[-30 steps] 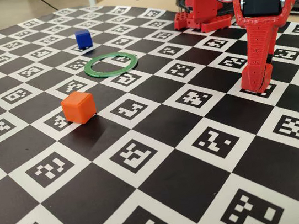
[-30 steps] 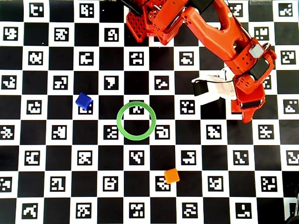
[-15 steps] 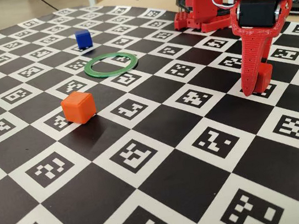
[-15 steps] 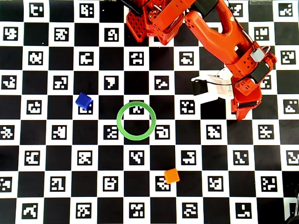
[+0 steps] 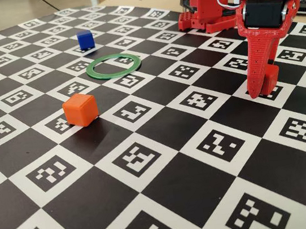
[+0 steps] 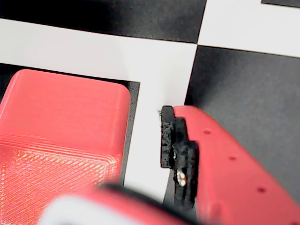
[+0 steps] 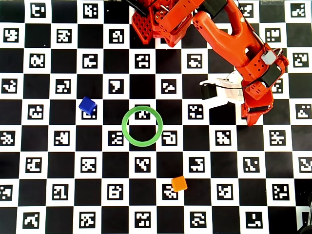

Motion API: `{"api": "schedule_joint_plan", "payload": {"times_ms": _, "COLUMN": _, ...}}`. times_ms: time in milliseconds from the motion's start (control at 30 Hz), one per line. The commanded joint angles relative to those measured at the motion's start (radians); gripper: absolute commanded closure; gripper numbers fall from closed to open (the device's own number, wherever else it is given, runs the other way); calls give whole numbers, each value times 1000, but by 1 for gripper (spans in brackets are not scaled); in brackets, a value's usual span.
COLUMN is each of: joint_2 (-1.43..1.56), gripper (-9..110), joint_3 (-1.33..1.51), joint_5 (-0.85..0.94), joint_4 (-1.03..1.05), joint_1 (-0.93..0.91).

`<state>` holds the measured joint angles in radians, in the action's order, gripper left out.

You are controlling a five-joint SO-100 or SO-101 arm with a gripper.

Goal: Grab the red cube then put it in the green circle then put the blue cube on top and finally the orange cube on top

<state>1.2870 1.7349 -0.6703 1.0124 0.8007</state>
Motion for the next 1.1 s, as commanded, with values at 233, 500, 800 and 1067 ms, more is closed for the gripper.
{"api": "schedule_joint_plan", "payload": {"times_ms": 233, "joint_2": 28, "gripper": 81, "joint_3": -80, "joint_5": 32, "joint_4": -14, "joint_1": -5}}
{"api": "schedule_joint_plan", "payload": {"times_ms": 500, "joint_2": 29, "gripper": 95, "joint_3": -103, "joint_5": 51, "joint_4": 6, "joint_1": -17}}
{"api": "schedule_joint_plan", "payload": {"times_ms": 800, "joint_2": 84, "gripper": 97, "joint_3": -112, "joint_5": 109, "joint_4": 32, "joint_1": -29}}
{"api": "schedule_joint_plan", "payload": {"times_ms": 1067, "joint_2": 133, "gripper": 98, "joint_3": -218, "joint_5": 184, "joint_4": 207, "joint_1": -81}}
